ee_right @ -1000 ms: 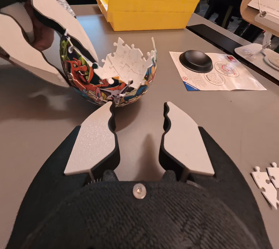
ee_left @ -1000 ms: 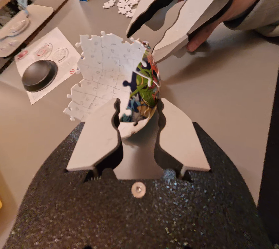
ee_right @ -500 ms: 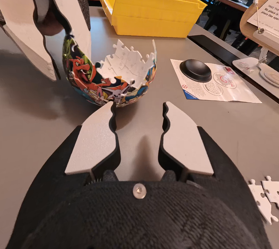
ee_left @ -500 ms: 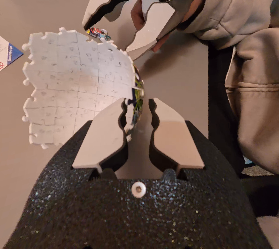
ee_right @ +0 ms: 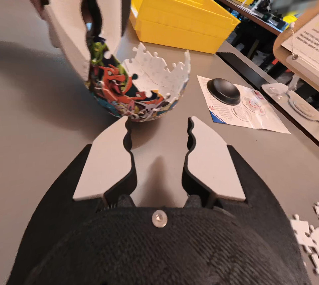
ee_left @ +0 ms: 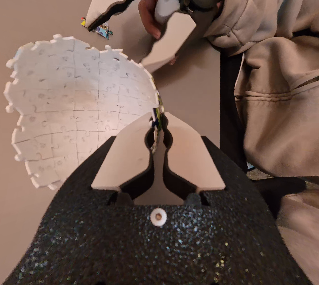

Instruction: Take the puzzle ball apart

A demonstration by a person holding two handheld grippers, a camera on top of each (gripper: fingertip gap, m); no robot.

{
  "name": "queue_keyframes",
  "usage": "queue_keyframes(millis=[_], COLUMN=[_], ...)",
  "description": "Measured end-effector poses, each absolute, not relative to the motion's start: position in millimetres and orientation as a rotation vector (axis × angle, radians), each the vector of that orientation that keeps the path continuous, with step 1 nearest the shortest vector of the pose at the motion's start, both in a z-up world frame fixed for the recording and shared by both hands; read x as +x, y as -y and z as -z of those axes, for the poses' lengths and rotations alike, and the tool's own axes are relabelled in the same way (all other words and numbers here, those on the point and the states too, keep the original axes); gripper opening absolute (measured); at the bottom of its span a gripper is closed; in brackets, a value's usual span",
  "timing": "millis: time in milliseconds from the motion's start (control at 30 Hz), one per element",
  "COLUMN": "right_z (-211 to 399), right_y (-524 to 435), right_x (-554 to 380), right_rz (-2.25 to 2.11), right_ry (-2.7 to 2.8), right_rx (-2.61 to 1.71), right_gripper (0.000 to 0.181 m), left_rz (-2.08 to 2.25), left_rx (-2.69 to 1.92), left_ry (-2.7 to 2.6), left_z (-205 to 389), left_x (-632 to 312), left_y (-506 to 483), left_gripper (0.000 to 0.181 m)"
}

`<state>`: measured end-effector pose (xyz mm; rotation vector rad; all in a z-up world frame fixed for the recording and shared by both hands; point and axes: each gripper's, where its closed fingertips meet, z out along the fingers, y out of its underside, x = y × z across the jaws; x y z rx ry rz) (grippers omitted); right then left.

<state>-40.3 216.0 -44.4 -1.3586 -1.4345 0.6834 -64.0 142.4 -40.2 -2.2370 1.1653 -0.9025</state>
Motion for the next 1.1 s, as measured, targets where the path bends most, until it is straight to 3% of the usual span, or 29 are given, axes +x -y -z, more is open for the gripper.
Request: queue_keyframes(millis=[267,533,1100], right_z=[37.4,32.4,23.6], right_y=[-204.4,-203.4,-174.3], right_x=[-41.0,-53.5,-71.8], right_rz=[-0.739,-0.53,-0.692], right_ry=[1.45,1.491,1.728], right_rx=[-1.272,-1.121,-0.885], right_gripper=[0.06,0.062,0.056], left_rz=[0.931,0.899,0.854], left_rx=[-2.261,-2.285,-2.29], left_ry=[-1.208,-1.239,-1.342], left_z=[40.0,43.1,44.3], left_x=[-60.1,-67.6,-68.1], left_y=[-145.8,-147.4,-145.5], left_gripper=[0.004,0.004,0.004])
